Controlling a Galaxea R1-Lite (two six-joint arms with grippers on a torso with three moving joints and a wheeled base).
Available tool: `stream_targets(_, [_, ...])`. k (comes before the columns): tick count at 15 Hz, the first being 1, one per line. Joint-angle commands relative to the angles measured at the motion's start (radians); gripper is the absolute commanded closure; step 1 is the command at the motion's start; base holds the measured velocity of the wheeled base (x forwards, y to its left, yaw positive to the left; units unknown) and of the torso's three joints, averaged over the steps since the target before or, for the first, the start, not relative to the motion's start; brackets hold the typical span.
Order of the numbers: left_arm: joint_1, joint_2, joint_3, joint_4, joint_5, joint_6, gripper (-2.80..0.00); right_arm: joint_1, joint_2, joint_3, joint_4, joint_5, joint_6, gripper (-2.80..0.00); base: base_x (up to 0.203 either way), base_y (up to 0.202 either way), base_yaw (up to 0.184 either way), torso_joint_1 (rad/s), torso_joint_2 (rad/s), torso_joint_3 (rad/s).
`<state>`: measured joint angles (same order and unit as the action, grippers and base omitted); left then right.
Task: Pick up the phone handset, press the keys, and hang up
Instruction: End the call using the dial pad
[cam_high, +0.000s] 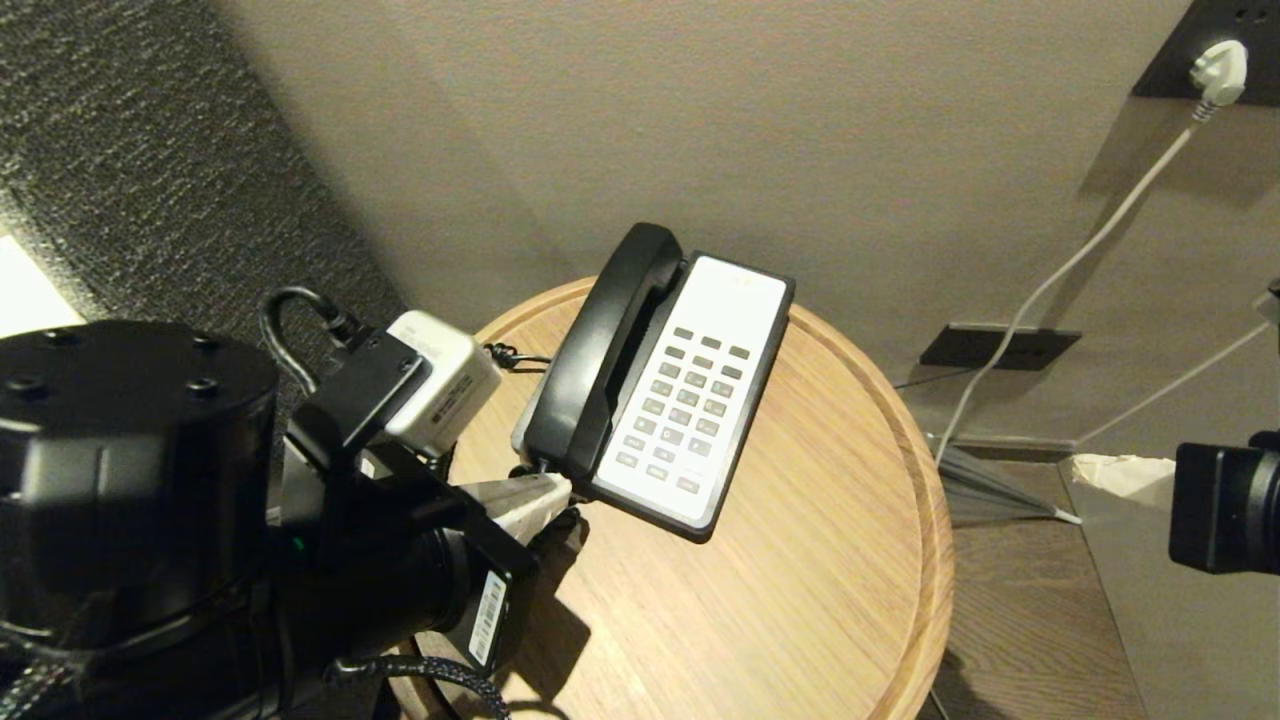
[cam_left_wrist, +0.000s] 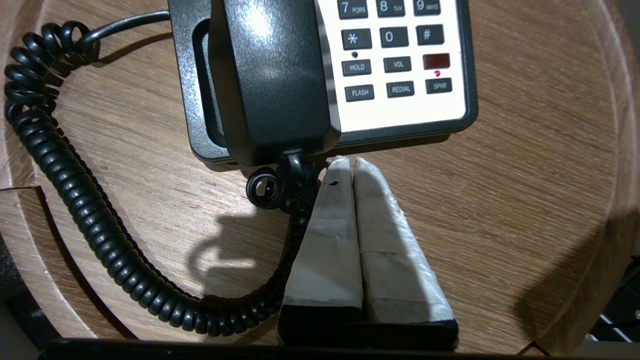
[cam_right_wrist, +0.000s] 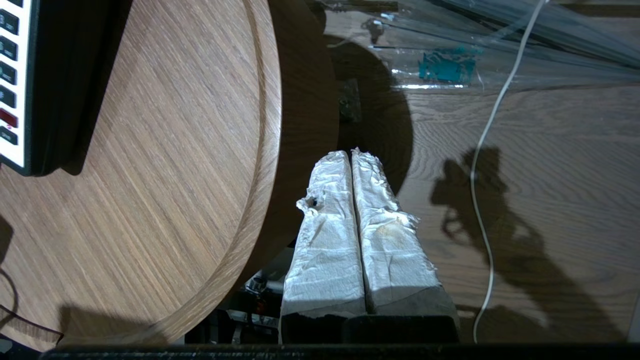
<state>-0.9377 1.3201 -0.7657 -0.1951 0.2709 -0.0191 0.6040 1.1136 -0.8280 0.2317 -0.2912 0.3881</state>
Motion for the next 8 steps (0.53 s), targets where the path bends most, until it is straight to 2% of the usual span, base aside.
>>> stream_targets(1, [0.000, 0.021, -0.001, -0.001, 0.004, -0.001, 0.00, 0.000, -0.001, -0.005, 0.001, -0.002, 0.002, 0.00, 0.000, 0.000, 0.000, 0.000, 0.00, 0.000])
stream_targets(8, [0.011, 0.030, 0.002, 0.000, 0.005, 0.002, 0.00, 0.001, -0.008, -0.003, 0.001, -0.002, 0.000, 0.00, 0.000, 0.000, 0.000, 0.000, 0.00, 0.000])
